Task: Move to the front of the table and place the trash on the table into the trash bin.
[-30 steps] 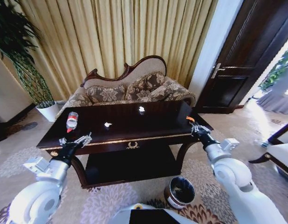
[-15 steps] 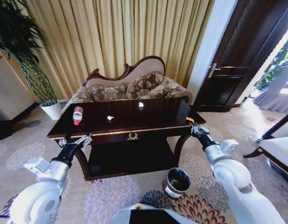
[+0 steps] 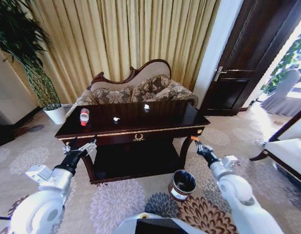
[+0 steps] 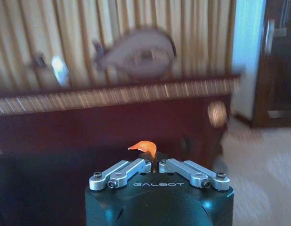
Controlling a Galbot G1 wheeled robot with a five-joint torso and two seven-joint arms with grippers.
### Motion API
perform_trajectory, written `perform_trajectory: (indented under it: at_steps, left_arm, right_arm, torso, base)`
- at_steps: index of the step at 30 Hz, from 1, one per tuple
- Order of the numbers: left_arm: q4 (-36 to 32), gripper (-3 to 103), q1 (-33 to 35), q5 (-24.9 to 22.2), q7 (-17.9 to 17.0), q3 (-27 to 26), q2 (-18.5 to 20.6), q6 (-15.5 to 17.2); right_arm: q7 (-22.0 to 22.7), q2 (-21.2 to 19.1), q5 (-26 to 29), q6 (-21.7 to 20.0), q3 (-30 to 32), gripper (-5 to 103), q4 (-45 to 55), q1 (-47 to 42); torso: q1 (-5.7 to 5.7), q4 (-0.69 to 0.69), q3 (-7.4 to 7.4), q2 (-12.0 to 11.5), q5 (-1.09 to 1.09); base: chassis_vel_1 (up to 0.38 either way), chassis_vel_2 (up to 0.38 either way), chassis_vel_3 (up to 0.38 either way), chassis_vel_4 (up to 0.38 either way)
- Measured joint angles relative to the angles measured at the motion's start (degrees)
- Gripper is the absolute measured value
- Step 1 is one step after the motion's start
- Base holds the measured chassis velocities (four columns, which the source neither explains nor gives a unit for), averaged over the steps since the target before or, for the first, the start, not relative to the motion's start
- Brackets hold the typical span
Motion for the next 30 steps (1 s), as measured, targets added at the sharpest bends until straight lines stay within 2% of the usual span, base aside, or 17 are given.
perform_trajectory:
  at_steps: [6,8,12,22,27,28,30]
  left_arm:
    - [0.00,100,0.04,-0.04,-0.01,-0.31,0.13,0.01]
    - [0.00,100,0.07,-0.17,-0.01,-0.60,0.21,-0.01]
    - [0.00,100,-0.09,-0.25,-0.02,-0.55,0.26,-0.07]
    - [0.52,100,-0.74,-0.84,-0.65,-0.17,0.36,-0.22]
    - [0.87,100,-0.95,-0.91,-0.68,-0.01,0.30,-0.70]
    - [0.87,100,-0.95,-0.91,-0.68,-0.01,0.30,-0.70]
    - [0.88,100,-0.95,-0.91,-0.68,0.05,0.27,-0.85]
  right_arm:
    - [-1.15,2.61,-3.38,-0.19,-1.16,2,-10.74,1.66]
    - [-1.73,4.45,-6.61,0.86,-1.24,2,-19.38,4.21]
    - [-1.49,5.81,-9.18,2.46,-1.23,2,-26.39,6.66]
    - [-1.46,6.89,-12.18,3.83,-1.20,2,-30.81,8.18]
    - [-1.52,7.19,-12.94,4.56,-1.39,22,-30.80,8.07]
    - [-1.52,7.19,-12.94,4.56,-1.39,22,-30.80,8.07]
    - [-1.60,7.23,-12.99,4.78,-1.46,33,-30.54,7.96]
  torso:
    - [0.00,-0.01,0.00,0.00,0.01]
    - [-0.02,0.00,-0.01,0.01,-0.01]
    - [-0.01,0.00,-0.01,0.01,-0.01]
    - [-0.01,0.00,-0.01,0.01,-0.01]
    - [-0.01,0.00,-0.01,0.01,-0.01]
    - [-0.01,0.00,-0.01,0.01,-0.01]
    - [-0.01,-0.01,-0.01,0.01,-0.01]
  base:
    - [0.000,0.000,0.000,0.000]
    - [0.000,0.000,0.000,0.000]
    - [0.000,0.000,0.000,0.000]
    - [0.000,0.000,0.000,0.000]
    - [0.000,0.000,0.000,0.000]
    - [0.000,0.000,0.000,0.000]
    - [0.000,0.000,0.000,0.000]
